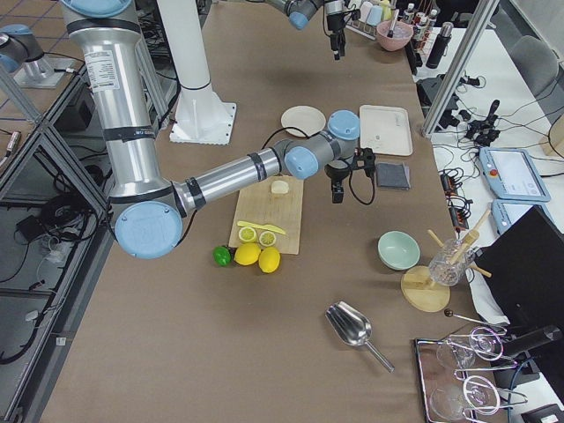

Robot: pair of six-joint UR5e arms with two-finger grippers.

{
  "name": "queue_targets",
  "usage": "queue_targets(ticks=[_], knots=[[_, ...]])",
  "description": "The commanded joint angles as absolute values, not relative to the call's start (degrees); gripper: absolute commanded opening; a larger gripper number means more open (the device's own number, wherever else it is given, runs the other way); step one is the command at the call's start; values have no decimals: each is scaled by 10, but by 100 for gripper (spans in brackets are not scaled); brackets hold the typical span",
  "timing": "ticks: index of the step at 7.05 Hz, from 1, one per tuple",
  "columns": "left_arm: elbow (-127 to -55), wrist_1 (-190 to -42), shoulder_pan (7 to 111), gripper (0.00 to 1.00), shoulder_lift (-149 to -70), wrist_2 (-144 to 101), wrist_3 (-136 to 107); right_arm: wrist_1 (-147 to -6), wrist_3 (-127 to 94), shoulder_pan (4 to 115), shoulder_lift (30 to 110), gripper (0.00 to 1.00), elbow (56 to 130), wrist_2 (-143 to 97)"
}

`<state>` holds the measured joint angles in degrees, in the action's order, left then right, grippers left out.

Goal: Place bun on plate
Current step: 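Raise the left gripper away while the right arm reaches toward the cutting board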

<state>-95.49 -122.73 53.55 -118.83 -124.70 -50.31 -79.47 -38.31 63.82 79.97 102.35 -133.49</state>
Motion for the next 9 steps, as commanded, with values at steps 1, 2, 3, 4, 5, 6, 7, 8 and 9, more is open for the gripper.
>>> queue_targets(ticks=[1, 2, 3, 4, 5, 6, 7, 8, 9], knots=[[-948, -1222, 579, 97, -1166, -1254, -491, -770, -466, 589, 802, 100, 1032, -1318], [-933, -1216, 619, 97, -1161, -1309, -437, -740, -509, 550, 805, 100, 1034, -1288], [-933, -1214, 649, 97, -1140, -1343, -390, -732, -544, 521, 808, 100, 1039, -1273], [-934, -1216, 665, 97, -1126, -1357, -382, -732, -557, 493, 823, 100, 1044, -1247], [-929, -1216, 665, 97, -1122, -1351, -381, -732, -565, 466, 837, 100, 1056, -1235], [-927, -1217, 666, 97, -1120, -1350, -373, -732, -580, 430, 849, 100, 1072, -1202], [-927, -1219, 666, 97, -1113, -1350, -372, -732, -595, 418, 852, 99, 1079, -1198], [-928, -1219, 666, 97, -1111, -1340, -373, -732, -595, 407, 870, 99, 1092, -1197], [-932, -1223, 666, 97, -1104, -1312, -373, -732, -595, 393, 890, 98, 1111, -1190]])
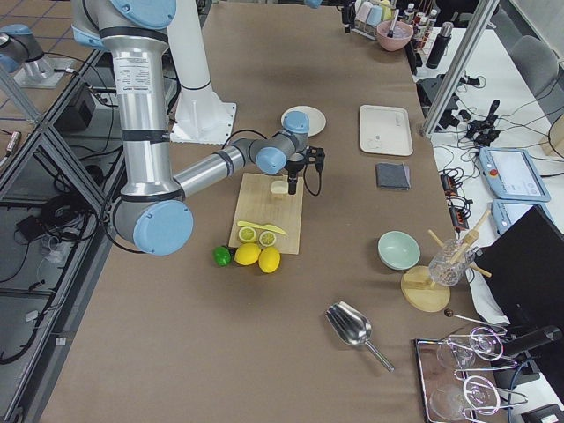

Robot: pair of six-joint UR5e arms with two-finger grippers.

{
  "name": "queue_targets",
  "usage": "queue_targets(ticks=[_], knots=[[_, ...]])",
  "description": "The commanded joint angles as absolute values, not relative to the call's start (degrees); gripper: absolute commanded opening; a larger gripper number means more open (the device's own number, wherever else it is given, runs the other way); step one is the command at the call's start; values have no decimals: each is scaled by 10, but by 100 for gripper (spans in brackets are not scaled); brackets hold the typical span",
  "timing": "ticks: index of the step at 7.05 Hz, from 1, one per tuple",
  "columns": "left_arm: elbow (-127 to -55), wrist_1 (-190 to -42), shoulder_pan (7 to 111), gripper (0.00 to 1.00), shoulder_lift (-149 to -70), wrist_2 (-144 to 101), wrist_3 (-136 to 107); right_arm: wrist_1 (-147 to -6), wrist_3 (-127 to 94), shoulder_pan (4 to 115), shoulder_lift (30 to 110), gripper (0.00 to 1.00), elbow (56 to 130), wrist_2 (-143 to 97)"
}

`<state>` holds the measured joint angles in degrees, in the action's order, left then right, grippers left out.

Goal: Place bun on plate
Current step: 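Lower the right gripper onto the white bun and grasp it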

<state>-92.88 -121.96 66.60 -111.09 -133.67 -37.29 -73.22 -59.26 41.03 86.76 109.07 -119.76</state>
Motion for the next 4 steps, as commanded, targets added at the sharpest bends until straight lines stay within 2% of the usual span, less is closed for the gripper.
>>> queue_targets(ticks=[1, 2, 4], knots=[[-933, -1241, 666, 97, -1092, -1311, -374, -732, -595, 378, 890, 94, 1110, -1178], [-936, -1273, 666, 97, -1070, -1306, -379, -732, -595, 375, 887, 78, 1110, -1176], [-940, -1309, 665, 97, -1043, -1303, -381, -732, -594, 362, 875, 77, 1102, -1174]])
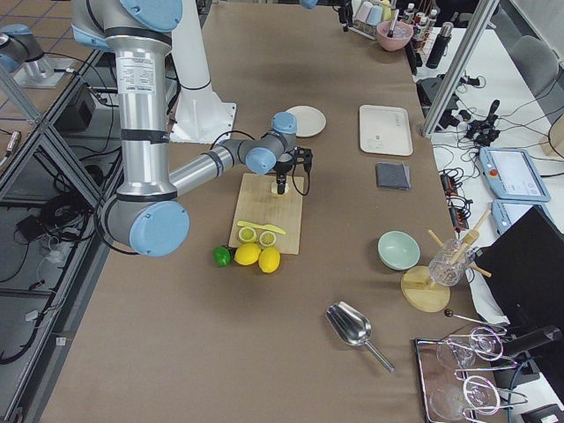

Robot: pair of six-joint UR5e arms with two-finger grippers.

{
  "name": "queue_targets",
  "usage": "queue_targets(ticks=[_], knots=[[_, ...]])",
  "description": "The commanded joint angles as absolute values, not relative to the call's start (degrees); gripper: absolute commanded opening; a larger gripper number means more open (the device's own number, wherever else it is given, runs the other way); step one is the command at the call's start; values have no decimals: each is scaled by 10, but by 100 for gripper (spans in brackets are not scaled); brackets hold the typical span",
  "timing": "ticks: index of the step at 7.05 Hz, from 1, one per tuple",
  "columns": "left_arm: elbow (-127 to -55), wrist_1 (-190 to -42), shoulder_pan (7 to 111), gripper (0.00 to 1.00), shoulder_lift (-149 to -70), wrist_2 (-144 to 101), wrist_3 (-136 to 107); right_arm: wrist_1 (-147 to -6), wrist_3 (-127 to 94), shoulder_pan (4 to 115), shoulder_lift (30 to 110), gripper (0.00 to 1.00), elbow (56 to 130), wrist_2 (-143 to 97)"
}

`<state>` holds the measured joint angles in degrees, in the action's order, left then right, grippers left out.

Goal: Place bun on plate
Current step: 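Lower the right gripper onto the white bun and grasp it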

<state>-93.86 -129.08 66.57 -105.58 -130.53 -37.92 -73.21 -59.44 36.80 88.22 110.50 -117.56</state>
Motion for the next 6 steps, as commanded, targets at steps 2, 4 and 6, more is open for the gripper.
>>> queue_targets(ticks=[2, 4, 6], knots=[[-937, -1310, 664, 98, -1036, -1303, -380, -732, -589, 366, 868, 5, 1107, -1171], [-933, -1310, 663, 98, -1034, -1303, -378, -732, -592, 385, 863, 0, 1107, -1165], [-932, -1311, 658, 97, -1034, -1303, -380, -733, -593, 432, 855, 0, 1128, -1172]])
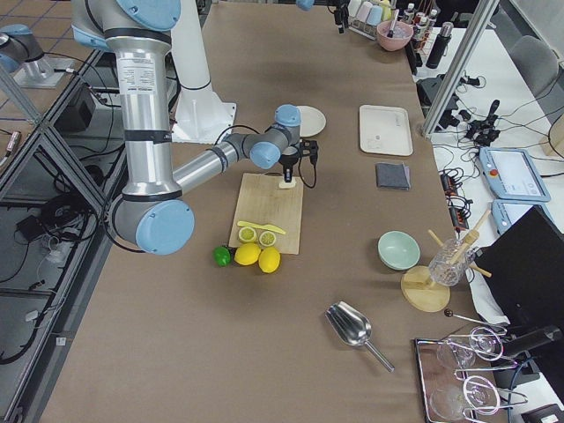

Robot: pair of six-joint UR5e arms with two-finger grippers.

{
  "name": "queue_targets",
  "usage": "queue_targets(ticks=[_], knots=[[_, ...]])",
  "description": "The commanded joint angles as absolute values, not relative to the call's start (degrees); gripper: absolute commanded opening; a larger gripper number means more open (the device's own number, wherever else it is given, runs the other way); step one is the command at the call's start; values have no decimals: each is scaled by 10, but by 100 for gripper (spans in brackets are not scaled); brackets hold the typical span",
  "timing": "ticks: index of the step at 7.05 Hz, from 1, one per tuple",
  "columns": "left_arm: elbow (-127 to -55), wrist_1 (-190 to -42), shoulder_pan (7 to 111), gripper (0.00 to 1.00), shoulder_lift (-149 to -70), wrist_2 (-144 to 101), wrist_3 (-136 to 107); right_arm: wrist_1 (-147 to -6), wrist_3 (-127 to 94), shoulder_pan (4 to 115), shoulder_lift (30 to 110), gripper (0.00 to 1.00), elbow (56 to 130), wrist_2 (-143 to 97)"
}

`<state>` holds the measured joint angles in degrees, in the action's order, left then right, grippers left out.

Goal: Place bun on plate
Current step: 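Lower the right gripper onto the white bun and grasp it, then carry the bun with the right gripper over the white plate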

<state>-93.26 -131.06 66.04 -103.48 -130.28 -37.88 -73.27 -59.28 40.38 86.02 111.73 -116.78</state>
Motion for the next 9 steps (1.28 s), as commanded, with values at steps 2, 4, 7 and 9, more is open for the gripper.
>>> queue_targets(ticks=[2, 4, 7, 9], knots=[[-933, -1315, 655, 97, -1038, -1303, -381, -733, -594, 445, 817, 0, 1135, -1166], [-930, -1315, 643, 97, -1042, -1303, -381, -732, -595, 441, 739, 0, 1124, -1166], [-914, -1315, 637, 97, -1065, -1303, -381, -730, -595, 407, 640, 0, 1074, -1165], [-915, -1315, 633, 97, -1071, -1303, -381, -729, -594, 387, 593, 0, 1036, -1153]])
